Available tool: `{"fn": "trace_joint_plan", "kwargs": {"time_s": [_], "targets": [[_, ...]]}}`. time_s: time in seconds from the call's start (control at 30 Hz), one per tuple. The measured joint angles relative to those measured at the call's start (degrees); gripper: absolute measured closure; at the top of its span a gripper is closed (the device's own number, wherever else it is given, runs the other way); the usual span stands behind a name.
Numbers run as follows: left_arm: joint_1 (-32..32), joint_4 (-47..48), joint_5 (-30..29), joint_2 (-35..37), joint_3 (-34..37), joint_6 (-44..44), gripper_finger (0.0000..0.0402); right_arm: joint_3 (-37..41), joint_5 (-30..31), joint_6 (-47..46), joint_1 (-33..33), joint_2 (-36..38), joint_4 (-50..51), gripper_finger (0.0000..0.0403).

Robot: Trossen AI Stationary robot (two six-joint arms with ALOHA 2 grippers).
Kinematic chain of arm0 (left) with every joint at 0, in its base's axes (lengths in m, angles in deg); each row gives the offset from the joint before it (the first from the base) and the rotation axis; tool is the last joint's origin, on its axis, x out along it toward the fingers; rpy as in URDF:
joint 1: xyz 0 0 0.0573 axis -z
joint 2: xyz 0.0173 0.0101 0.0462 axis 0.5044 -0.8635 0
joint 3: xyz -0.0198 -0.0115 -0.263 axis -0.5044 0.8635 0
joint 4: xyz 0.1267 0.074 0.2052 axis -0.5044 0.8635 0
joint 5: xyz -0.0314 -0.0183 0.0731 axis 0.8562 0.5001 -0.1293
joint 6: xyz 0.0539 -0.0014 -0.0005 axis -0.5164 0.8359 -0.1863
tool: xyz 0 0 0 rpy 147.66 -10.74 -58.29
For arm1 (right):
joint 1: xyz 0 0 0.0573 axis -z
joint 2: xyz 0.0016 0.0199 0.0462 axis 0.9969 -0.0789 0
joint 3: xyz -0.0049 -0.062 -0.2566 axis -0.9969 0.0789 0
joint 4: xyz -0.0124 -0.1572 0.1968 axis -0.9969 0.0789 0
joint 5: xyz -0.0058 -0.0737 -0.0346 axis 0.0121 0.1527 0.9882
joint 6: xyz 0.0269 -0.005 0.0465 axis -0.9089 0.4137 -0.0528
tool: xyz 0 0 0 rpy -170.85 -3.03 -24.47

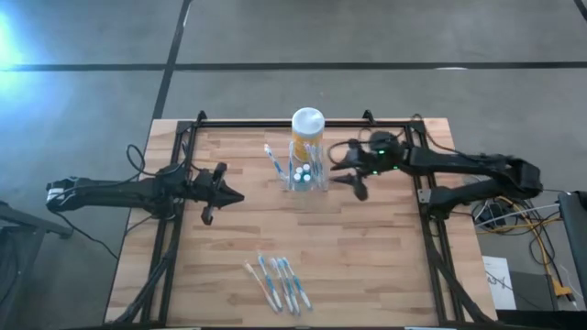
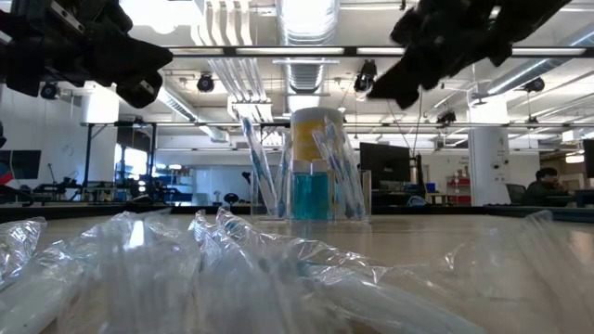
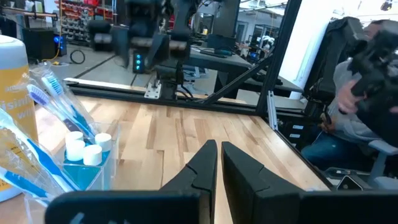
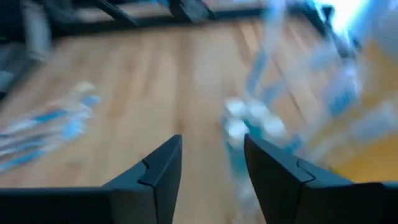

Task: Pick & Place toothbrushing station
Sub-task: Put the blue toothbrush into the transparent organizer

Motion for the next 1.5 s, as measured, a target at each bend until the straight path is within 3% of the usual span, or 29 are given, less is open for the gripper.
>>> {"fn": "trace_joint_plan", "kwargs": {"time_s": [0.13, 0.3, 0.5, 0.67, 0.87, 1.13, 1.5], "targets": [[0.0, 0.1, 0.1, 0.0, 0.0, 0.0, 0.0374, 1.3, -3.8, 0.9, 0.0, 9.0, 0.5, 0.0274], [0.0, 0.1, 0.0, 0.0, 0.0, -0.6, 0.0374, 3.3, -3.7, -0.6, 0.0, 20.6, 4.0, 0.0333], [0.0, 0.2, 0.0, 0.0, 0.0, -0.6, 0.0374, 7.5, -0.3, -9.1, 0.0, 33.2, 4.2, 0.0390], [0.0, 0.2, 0.0, 0.0, 0.0, -0.7, 0.0374, 13.5, 2.0, -14.9, -0.4, 42.4, 4.3, 0.0394], [0.0, 0.3, -0.1, 0.0, 0.0, -2.5, 0.0374, 20.1, 1.7, -15.2, -2.5, 53.1, 4.3, 0.0394], [0.0, 0.2, -0.1, 0.0, 0.3, -2.4, 0.0374, 27.3, -6.2, -11.9, -4.6, 65.2, 3.8, 0.0394], [0.0, 0.8, -0.3, 0.0, 0.4, -2.1, 0.0374, 36.5, -9.7, -13.0, -8.2, 64.3, -8.7, 0.0394]]}}
